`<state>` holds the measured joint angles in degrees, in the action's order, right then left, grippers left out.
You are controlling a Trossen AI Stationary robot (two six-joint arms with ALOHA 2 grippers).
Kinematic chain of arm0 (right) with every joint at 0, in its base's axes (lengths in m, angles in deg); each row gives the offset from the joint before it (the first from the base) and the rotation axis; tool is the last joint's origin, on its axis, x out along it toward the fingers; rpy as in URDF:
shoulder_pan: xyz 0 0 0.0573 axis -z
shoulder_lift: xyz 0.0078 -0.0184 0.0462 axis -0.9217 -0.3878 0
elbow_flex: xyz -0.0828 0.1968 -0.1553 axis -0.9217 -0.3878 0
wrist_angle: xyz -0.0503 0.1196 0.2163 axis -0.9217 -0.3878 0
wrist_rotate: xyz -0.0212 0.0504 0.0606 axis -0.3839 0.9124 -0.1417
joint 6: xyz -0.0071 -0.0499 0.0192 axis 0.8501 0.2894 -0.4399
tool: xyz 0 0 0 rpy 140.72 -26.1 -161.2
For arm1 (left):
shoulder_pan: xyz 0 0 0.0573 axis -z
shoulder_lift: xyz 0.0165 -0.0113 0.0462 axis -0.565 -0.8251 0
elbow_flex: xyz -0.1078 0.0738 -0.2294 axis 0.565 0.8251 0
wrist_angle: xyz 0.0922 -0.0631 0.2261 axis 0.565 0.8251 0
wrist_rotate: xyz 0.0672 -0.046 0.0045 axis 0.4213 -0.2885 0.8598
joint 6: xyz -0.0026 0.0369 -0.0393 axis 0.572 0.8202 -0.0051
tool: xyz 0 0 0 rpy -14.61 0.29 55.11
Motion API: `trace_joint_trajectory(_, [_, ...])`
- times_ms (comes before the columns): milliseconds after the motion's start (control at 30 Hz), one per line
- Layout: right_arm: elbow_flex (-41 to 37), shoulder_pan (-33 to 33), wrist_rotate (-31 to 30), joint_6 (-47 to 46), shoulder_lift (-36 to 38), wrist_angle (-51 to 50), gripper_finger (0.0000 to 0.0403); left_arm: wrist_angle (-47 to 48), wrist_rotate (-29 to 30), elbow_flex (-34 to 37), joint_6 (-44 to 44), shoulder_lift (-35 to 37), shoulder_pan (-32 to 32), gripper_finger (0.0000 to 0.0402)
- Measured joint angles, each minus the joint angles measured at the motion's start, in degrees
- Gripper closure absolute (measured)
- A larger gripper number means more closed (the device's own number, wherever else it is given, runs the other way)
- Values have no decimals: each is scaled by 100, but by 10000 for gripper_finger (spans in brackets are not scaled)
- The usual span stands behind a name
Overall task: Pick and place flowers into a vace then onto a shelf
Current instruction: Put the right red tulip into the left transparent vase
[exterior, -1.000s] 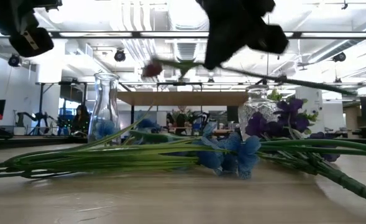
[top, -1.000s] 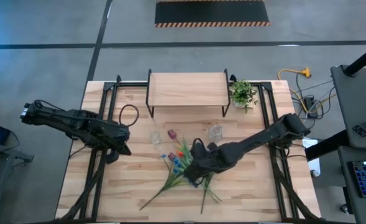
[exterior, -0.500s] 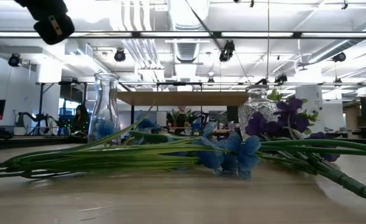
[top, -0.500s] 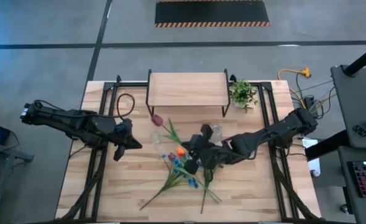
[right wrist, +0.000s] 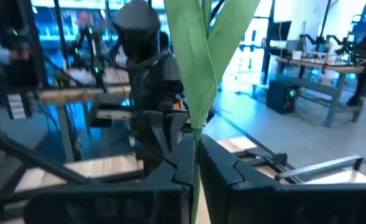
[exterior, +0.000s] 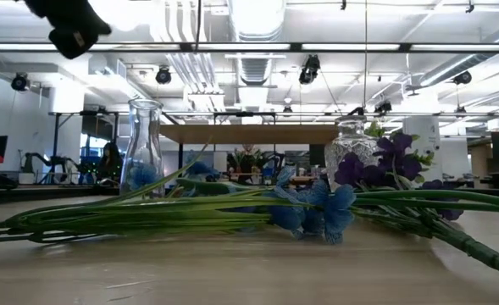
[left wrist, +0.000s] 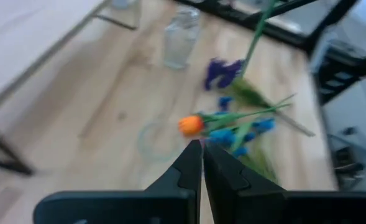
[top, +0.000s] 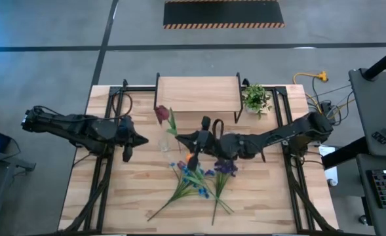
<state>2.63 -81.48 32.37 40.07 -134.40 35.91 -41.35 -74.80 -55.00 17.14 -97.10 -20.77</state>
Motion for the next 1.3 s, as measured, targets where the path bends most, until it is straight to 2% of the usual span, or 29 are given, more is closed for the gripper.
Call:
trace_joint_trajectory(200, [-648,261,289,-124,-5,1211,394,554,231,0,9,160,0,402])
trace_joint_trajectory(367, [-855,411,357,-134,-5,1723,394,695,368,0,9,276,0,402])
trace_joint_trajectory(533, [-609,572,761,-158,-243,1728,394,689,458,0,9,452,0,402])
trace_joint_trajectory(667, [-54,664,1038,-93,-739,1703,394,683,542,0,9,530,0,402])
trace_joint_trajectory(800, [343,719,1072,101,-1095,1645,394,681,540,0,5,600,0,402])
trace_joint_trajectory(1067, [233,906,1068,-144,-1096,1477,394,678,620,0,7,772,1,402])
trace_joint_trajectory(1300, [329,895,1091,-278,-1417,1514,394,679,828,0,55,906,2,402])
